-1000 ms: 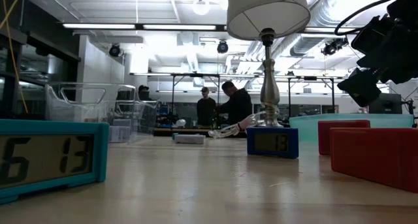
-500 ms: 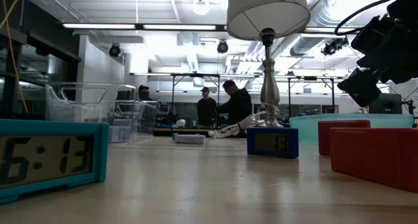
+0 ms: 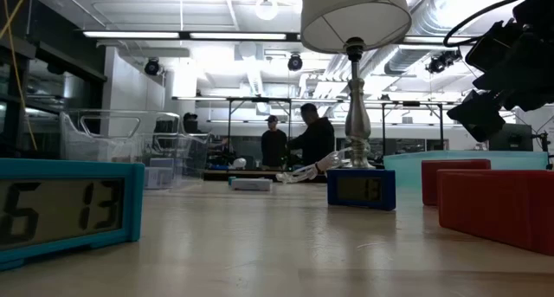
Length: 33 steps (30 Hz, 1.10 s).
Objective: Pick & Place Office items
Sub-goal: Put the bottom left green charger adapter into the transparent bin
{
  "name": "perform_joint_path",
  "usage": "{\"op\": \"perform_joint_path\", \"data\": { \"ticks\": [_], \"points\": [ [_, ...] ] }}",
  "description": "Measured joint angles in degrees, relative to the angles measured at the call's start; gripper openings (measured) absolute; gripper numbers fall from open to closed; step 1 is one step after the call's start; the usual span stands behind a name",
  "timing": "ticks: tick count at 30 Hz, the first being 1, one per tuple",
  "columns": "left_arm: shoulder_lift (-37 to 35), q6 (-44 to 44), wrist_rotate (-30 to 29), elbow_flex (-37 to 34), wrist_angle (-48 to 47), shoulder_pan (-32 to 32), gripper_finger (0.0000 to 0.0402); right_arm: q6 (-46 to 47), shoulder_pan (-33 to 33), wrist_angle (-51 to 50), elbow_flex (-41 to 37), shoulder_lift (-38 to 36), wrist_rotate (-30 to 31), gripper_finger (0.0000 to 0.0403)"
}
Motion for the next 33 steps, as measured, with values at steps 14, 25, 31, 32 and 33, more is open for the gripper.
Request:
{"op": "perform_joint_path", "data": {
  "ticks": [14, 25, 31, 32, 33],
  "points": [
    [3.77, -1.09, 0.16, -0.08, 2.18, -1.18, 0.0328, 0.00, 0.01, 0.02, 0.00, 0.00, 0.00, 0.0235],
    [4.13, -0.45, 0.18, -0.08, 2.28, -1.18, 0.0327, 0.00, 0.01, 0.02, 0.00, 0.00, 0.00, 0.0235],
    [4.13, -0.46, 0.20, -0.08, 1.94, -1.18, 0.0309, 0.00, 0.01, 0.02, 0.00, 0.00, 0.00, 0.0235],
    [4.13, -0.48, 0.20, -0.08, 1.88, -1.18, 0.0305, 0.00, 0.01, 0.02, 0.00, 0.00, 0.00, 0.0235],
    [4.13, -0.49, 0.20, -0.08, 1.80, -1.18, 0.0302, 0.00, 0.01, -0.01, 0.00, 0.00, 0.00, 0.0235]
  ]
}}
